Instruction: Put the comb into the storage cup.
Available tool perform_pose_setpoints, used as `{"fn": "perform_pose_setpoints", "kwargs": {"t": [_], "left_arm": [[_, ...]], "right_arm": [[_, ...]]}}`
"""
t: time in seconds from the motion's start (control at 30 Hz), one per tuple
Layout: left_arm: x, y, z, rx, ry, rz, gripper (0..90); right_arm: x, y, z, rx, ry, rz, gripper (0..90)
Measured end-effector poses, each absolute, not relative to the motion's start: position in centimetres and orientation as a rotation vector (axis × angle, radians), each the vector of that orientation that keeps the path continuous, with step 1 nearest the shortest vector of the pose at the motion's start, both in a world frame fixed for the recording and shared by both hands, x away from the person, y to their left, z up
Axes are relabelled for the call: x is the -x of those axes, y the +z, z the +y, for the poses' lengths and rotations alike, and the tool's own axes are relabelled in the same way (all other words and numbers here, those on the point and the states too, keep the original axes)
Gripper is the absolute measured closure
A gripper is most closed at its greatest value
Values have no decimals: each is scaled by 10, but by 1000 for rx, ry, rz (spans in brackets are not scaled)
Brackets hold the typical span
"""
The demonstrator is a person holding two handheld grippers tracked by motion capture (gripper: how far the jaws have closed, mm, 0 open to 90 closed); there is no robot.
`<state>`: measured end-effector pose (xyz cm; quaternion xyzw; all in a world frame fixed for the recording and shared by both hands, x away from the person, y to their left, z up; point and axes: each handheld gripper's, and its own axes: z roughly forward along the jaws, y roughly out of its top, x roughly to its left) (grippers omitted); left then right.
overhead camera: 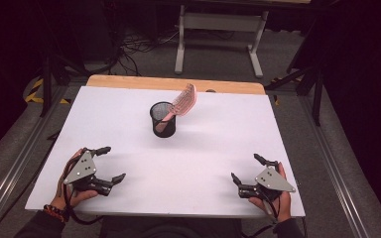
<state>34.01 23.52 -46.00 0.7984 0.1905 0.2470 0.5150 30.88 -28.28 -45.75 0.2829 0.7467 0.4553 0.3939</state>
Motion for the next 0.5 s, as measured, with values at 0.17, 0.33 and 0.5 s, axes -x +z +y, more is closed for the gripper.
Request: {"fn": "perform_pose_setpoints", "kwargs": {"t": [0.17, 0.33, 0.5], "left_arm": [[-341, -460, 236, -1920, 592, 463, 46], [-342, -460, 236, -1925, 602, 466, 46], [-343, -460, 237, -1913, 606, 475, 47]], "right_arm": [[-308, -457, -281, -707, 1141, 1895, 58], [-307, -458, -277, -682, 1118, 1905, 56], [-309, -459, -276, -686, 1125, 1908, 56]]}}
